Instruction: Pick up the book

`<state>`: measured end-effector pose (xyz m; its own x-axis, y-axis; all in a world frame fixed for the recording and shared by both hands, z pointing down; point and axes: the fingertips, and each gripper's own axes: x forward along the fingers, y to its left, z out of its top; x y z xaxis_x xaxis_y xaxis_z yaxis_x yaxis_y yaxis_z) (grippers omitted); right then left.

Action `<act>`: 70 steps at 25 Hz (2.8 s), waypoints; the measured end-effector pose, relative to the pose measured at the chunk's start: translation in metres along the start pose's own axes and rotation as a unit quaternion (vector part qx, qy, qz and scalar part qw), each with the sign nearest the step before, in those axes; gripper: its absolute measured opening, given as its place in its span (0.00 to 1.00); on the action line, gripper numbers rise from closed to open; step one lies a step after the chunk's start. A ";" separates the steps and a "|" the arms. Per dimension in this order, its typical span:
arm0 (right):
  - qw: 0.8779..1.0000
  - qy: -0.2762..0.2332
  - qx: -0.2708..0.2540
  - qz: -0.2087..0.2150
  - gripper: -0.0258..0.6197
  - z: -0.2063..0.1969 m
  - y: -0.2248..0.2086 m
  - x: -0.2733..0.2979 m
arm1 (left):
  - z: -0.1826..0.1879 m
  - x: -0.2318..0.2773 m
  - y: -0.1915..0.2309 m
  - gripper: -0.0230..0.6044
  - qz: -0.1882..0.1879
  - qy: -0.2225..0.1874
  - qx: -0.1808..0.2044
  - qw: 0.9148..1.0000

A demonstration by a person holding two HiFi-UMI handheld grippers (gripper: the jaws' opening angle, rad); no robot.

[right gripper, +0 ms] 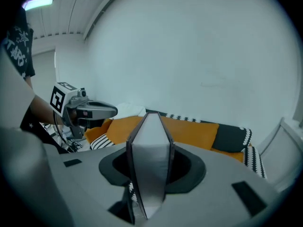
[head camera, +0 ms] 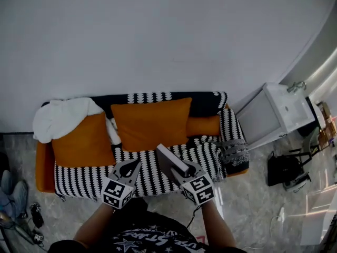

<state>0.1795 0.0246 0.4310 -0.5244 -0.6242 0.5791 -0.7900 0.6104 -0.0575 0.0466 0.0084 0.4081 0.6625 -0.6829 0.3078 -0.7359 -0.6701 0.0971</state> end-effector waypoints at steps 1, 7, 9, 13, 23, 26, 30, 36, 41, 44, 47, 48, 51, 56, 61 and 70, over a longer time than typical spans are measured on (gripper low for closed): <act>1.000 -0.003 0.008 0.003 0.27 -0.005 0.002 -0.007 | -0.002 -0.005 -0.009 0.05 0.001 0.000 0.001 1.000; 0.999 -0.020 0.027 0.004 0.27 -0.032 0.015 -0.046 | -0.001 -0.041 -0.046 0.05 0.016 -0.011 0.014 1.000; 0.999 -0.026 0.028 0.005 0.27 -0.035 0.020 -0.056 | 0.001 -0.052 -0.053 0.05 0.022 -0.015 0.015 1.000; 0.999 -0.040 0.035 0.011 0.27 -0.045 0.031 -0.079 | -0.004 -0.068 -0.072 0.05 0.031 -0.013 0.012 0.999; 0.997 -0.062 0.050 0.014 0.27 -0.067 0.050 -0.119 | 0.001 -0.081 -0.113 0.05 0.023 -0.027 0.025 0.999; 0.995 -0.072 0.067 0.003 0.27 -0.070 0.049 -0.124 | -0.002 -0.085 -0.116 0.05 0.017 -0.023 0.025 0.999; 0.994 -0.074 0.074 -0.006 0.27 -0.069 0.050 -0.124 | -0.001 -0.090 -0.108 0.05 0.017 -0.029 0.027 0.999; 0.994 -0.075 0.071 -0.025 0.27 -0.054 0.068 -0.121 | 0.003 -0.121 -0.085 0.05 0.021 -0.044 0.020 0.999; 0.993 -0.088 0.075 -0.026 0.27 -0.036 0.097 -0.113 | 0.001 -0.153 -0.058 0.05 0.028 -0.051 0.020 0.998; 0.993 -0.087 0.080 -0.028 0.27 -0.032 0.115 -0.108 | -0.002 -0.170 -0.045 0.05 0.026 -0.054 0.017 0.998; 0.991 -0.091 0.090 -0.037 0.27 -0.028 0.132 -0.103 | -0.003 -0.187 -0.033 0.05 0.021 -0.058 0.018 0.998; 0.991 -0.091 0.093 -0.039 0.27 -0.028 0.139 -0.103 | -0.005 -0.194 -0.030 0.05 0.018 -0.058 0.019 0.998; 0.989 -0.092 0.104 -0.049 0.27 -0.029 0.160 -0.100 | -0.013 -0.213 -0.021 0.05 0.009 -0.058 0.019 0.998; 0.986 -0.098 0.109 -0.079 0.27 -0.023 0.180 -0.094 | -0.016 -0.232 -0.002 0.05 -0.004 -0.065 0.021 0.998; 0.987 -0.102 0.089 -0.089 0.27 -0.020 0.200 -0.088 | -0.018 -0.253 0.009 0.05 0.002 -0.076 0.017 0.997; 0.987 -0.103 0.089 -0.085 0.27 -0.022 0.202 -0.093 | -0.031 -0.252 0.005 0.05 0.005 -0.069 0.006 0.998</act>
<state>0.0751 0.2168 0.3834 -0.4183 -0.8070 0.4168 -0.9058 0.4045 -0.1259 -0.1288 0.1861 0.3604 0.6691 -0.7223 0.1746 -0.7411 -0.6661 0.0841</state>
